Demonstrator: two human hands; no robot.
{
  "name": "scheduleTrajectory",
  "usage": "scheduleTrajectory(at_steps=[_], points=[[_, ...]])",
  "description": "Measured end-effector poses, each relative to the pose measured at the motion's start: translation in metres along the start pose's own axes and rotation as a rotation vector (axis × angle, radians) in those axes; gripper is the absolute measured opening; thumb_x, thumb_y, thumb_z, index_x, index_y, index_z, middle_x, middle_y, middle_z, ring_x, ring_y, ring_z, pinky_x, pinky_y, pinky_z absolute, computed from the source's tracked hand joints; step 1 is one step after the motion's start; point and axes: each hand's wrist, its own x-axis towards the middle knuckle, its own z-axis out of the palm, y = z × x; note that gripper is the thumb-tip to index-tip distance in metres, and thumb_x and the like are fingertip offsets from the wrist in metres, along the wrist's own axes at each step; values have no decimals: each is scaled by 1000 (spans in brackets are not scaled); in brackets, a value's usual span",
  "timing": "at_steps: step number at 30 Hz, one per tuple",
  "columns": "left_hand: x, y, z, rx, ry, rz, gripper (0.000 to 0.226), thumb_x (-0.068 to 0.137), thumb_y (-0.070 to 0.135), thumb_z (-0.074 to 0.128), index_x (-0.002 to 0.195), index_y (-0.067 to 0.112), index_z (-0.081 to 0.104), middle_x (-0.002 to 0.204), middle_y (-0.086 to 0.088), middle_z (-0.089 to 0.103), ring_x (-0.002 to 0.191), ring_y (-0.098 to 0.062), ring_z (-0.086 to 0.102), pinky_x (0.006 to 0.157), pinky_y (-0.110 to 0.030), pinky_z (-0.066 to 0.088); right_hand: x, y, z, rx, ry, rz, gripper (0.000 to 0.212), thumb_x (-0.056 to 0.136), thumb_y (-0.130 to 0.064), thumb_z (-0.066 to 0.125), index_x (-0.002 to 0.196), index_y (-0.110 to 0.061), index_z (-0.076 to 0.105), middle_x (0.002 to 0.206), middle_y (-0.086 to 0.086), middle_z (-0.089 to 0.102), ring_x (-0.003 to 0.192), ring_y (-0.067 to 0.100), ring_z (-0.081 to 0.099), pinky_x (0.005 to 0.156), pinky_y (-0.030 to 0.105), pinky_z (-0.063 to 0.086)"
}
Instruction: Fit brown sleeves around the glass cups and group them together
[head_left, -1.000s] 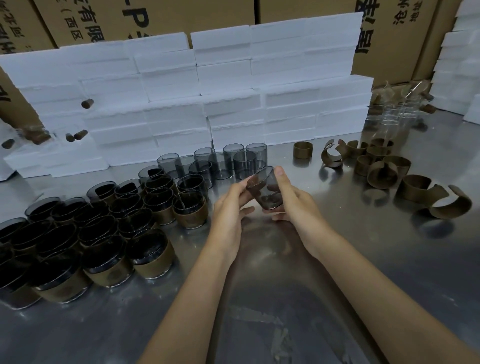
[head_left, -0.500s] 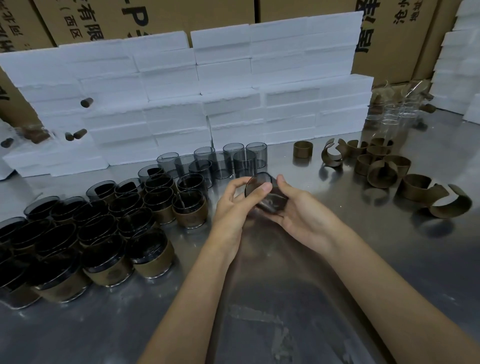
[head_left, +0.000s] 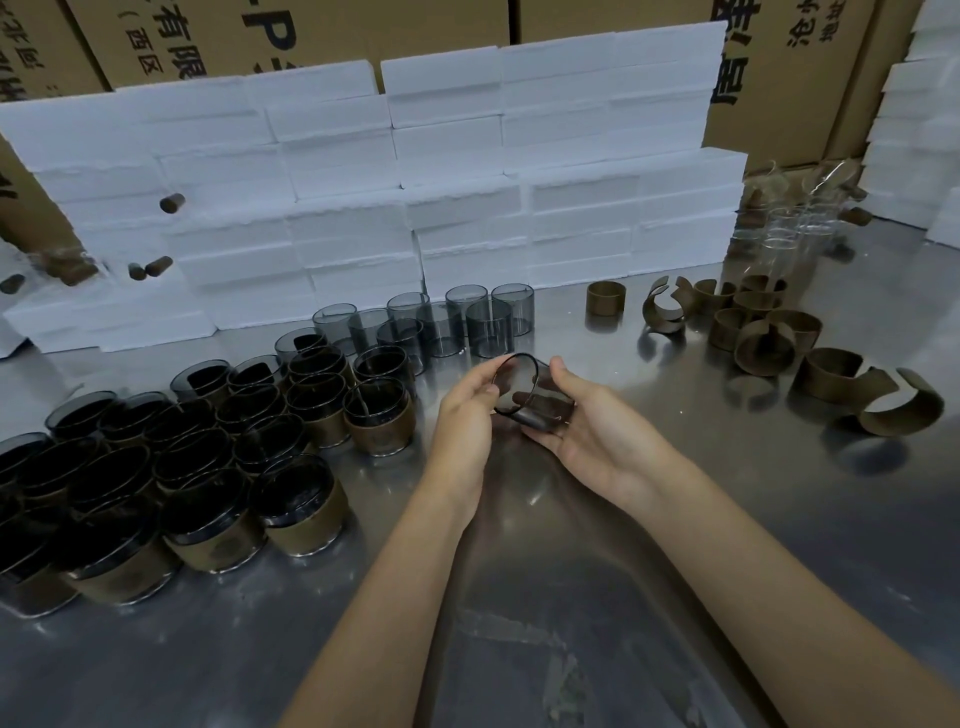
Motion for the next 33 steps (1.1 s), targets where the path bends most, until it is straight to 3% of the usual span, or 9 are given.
scheduleTrajectory(at_steps=[2,7,9,14,17,22,26,30,33], points=[[-2,2,-1,-3,-1,-19,41,96,3,50,127,20,70,124,-10,72,111,-30,66,104,-45,50,0,0,1,1,28,-21,33,109,-32,47,103,-8,69,92,10,79,81,18,77,70,28,61],[-8,1,2,106,-45,37,54,86,61,68,130,30,70,128,5,70,106,-17,64,99,-37,49,4,3,3,-202,246,-149,39,95,-41,69,116,-8,68,102,8,77,93,19,75,84,34,60],[-7,-3,4,144,-5,87,52,90,53,72,135,28,67,131,4,69,95,-12,59,92,-28,46,4,4,3,-387,337,-220,43,88,-51,74,113,-16,69,108,6,75,102,19,73,95,40,58],[1,1,0,-149,50,27,32,105,35,54,123,13,70,107,-7,78,88,-23,70,69,-33,47,-2,7,6,-791,275,-494,39,83,-58,74,110,-33,61,105,-15,68,92,1,65,82,20,53],[3,-1,-2,-239,65,16,35,109,34,47,126,13,69,111,-11,77,94,-24,72,81,-39,56,-4,16,5,-1184,200,-656,64,76,-76,63,125,-38,48,114,-17,60,99,0,58,82,18,46],[-1,-1,0,-81,-40,-48,54,105,54,43,116,10,72,98,-13,79,88,-23,76,74,-34,59,-6,12,5,-1190,292,-650,56,72,-87,56,101,-41,40,75,-20,62,73,-6,58,61,19,37],[-1,-1,-1,-59,-123,-29,51,97,62,53,93,15,72,83,-6,73,77,-19,68,68,-32,54,-5,10,5,-1144,345,-662,55,79,-77,59,88,-25,44,62,-18,60,62,6,56,53,24,32],[-3,-1,-3,-10,-154,6,44,92,54,66,105,15,78,88,-8,74,77,-17,65,60,-25,49,-2,10,1,-1067,381,-724,41,98,-48,60,79,-15,45,46,-5,42,48,14,42,52,31,29],[-5,0,-2,35,-134,9,37,92,47,72,107,14,78,101,-16,76,85,-19,67,58,-24,50,1,8,-5,-1019,391,-731,38,106,-34,54,72,-20,43,45,-10,49,46,11,42,52,30,29]])
